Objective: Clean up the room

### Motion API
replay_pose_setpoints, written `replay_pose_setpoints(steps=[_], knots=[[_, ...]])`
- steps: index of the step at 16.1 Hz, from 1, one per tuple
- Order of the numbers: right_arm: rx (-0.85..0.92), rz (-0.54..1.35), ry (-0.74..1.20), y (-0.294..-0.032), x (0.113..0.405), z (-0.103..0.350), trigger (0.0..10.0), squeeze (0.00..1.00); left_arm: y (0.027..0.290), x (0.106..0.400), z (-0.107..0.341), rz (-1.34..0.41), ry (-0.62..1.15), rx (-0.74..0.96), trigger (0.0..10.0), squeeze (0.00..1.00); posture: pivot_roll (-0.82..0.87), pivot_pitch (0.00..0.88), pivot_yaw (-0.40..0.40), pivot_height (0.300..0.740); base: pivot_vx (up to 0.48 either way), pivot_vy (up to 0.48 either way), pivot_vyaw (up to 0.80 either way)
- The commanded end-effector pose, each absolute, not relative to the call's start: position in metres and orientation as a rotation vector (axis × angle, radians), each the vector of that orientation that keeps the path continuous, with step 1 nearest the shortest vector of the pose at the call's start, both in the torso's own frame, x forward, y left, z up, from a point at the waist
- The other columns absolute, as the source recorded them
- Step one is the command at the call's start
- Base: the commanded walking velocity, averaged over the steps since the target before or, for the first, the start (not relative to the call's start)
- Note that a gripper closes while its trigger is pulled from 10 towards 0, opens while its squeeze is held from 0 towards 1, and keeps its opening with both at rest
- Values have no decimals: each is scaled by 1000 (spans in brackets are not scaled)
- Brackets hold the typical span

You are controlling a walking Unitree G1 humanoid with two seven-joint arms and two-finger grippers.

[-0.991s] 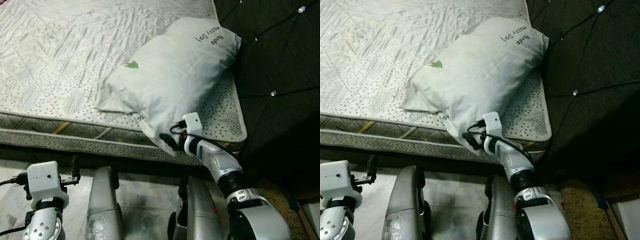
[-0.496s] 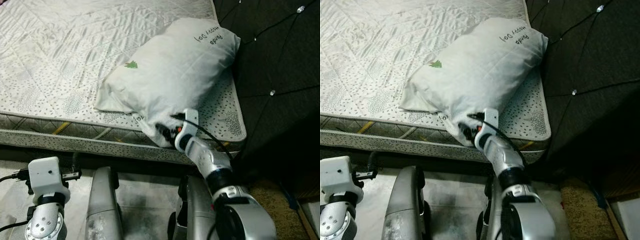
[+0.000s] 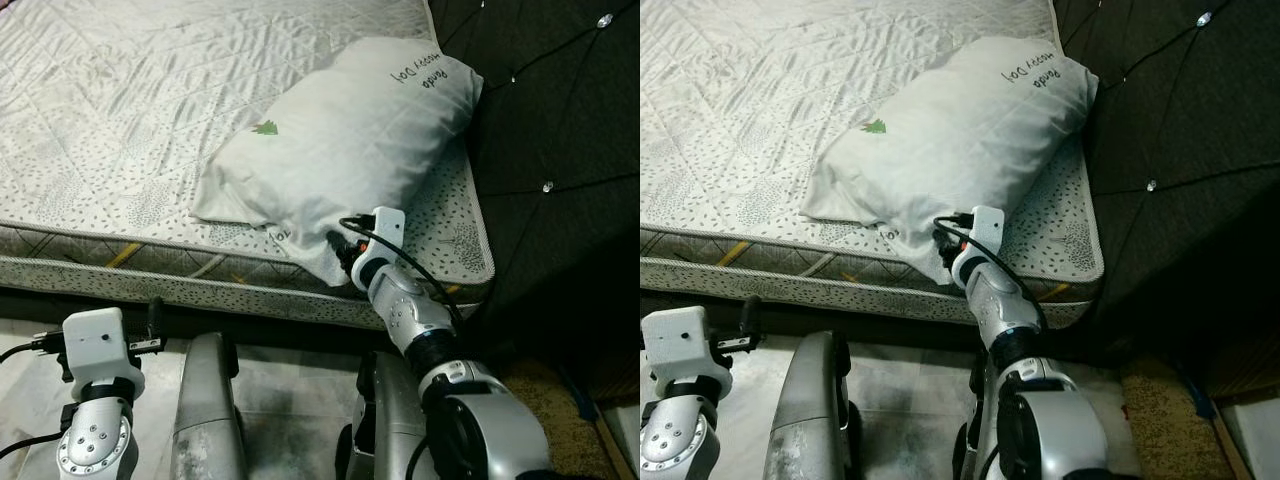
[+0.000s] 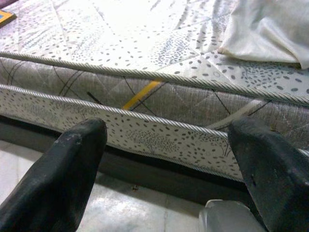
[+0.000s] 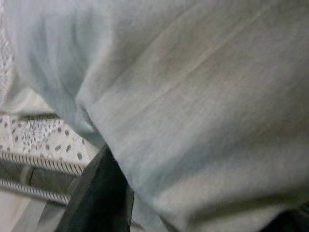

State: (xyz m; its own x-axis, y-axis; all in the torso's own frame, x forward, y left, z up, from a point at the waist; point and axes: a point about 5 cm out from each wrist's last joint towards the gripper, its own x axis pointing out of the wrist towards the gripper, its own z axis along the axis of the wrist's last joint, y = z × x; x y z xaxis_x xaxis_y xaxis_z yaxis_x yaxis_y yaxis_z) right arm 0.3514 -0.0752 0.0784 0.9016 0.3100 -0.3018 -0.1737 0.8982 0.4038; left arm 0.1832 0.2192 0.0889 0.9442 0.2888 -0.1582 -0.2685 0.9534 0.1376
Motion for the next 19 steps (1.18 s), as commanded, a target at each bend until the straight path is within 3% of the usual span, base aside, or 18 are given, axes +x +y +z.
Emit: replay_pose_setpoints(steps=[1,5,10,19], knots=[[389,219,300,-79,360,92,0,0,221,182,87,291,185,131,10000,0,151,118,-87,561,0,0,0],[383,220,248,-69,364,101,0,0,221,184,89,290,173,136,10000,0,159,109,-85,561,0,0,0],[282,218,197,-78,373,111,0,0,216,188,89,280,163,130,10000,0,153,93,-84,561,0,0,0],[1,131,124,-138,407,167,0,0,216,195,92,287,139,126,10000,0,152,87,-94,561,0,0,0]])
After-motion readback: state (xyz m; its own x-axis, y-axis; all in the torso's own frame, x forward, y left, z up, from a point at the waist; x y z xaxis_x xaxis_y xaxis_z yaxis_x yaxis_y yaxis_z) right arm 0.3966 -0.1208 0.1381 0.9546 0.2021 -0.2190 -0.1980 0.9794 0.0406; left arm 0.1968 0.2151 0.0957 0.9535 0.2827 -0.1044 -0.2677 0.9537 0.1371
